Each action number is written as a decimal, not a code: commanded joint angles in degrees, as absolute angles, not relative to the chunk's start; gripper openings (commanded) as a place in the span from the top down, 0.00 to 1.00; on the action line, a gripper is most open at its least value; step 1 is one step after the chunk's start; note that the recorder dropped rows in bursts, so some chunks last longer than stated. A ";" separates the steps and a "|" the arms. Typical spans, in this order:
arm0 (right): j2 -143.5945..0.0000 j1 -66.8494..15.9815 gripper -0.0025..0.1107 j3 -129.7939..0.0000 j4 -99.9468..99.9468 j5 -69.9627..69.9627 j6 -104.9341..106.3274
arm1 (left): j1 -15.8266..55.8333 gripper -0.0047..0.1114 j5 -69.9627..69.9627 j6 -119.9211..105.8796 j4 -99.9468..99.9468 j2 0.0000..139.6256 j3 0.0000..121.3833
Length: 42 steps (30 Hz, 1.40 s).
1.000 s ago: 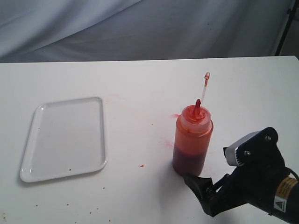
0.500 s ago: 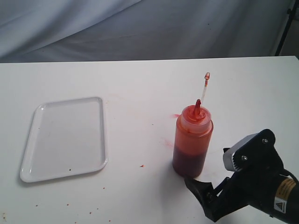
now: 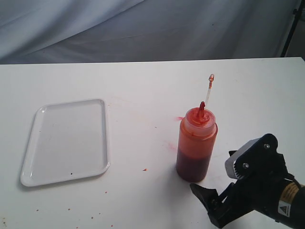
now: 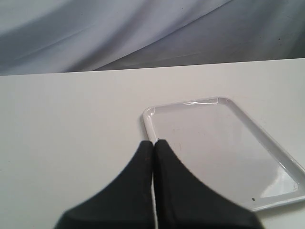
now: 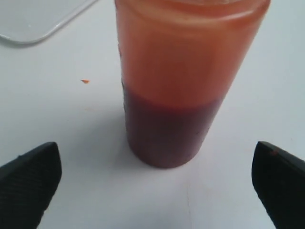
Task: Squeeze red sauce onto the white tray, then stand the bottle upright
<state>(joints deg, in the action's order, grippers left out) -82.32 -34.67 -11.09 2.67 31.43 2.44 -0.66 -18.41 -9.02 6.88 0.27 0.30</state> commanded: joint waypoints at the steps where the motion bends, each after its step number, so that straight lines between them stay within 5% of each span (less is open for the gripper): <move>1: -87.87 -34.83 0.05 -10.77 1.96 36.22 3.19 | -0.68 0.96 -17.79 -9.08 6.67 0.00 0.00; 5: -91.65 -34.83 0.05 -10.89 1.96 43.49 2.95 | -0.68 0.96 -17.79 -9.08 6.67 0.00 0.00; 17: -94.40 -34.83 0.05 -22.17 3.10 26.99 3.07 | -0.68 0.96 -17.79 -9.08 6.67 0.00 0.00; 42: -94.40 -34.83 0.05 -22.19 -2.68 28.25 4.37 | -0.68 0.96 -17.79 -9.08 6.67 0.00 0.00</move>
